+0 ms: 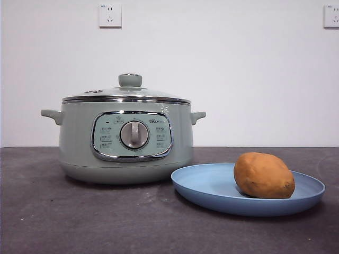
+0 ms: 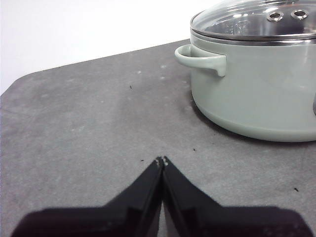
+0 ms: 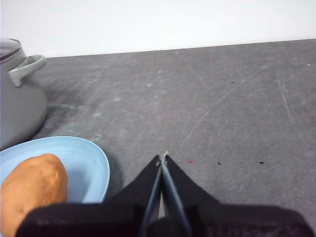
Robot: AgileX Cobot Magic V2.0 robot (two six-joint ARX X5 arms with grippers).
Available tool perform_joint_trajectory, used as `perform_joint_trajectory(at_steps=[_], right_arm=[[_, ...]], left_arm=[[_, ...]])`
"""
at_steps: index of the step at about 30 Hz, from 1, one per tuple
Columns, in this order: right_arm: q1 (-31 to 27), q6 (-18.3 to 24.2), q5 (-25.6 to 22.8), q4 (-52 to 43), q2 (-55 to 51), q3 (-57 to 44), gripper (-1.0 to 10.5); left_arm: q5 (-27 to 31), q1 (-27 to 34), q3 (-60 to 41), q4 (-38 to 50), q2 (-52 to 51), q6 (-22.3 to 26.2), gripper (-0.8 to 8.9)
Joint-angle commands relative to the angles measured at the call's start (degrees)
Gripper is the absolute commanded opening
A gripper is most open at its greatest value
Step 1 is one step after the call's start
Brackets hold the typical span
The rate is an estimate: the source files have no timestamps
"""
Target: Take the potato out from the steamer,put the potato on the plate,close the lid
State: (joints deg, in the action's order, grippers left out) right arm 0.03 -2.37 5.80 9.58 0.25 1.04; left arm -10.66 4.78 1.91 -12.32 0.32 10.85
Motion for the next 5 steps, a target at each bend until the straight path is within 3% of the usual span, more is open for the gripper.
perform_joint_trajectory(at_steps=[1, 5], right_arm=[[0.02, -0.57, -0.17, 0.37, -0.15, -0.61, 0.0], [0.02, -0.57, -0.17, 0.37, -0.15, -0.61, 0.0]], left_arm=[[0.04, 0.07, -0.87, 0.02, -0.09, -0.37, -0.04], [0.04, 0.07, -0.87, 0.02, -0.09, -0.37, -0.04]])
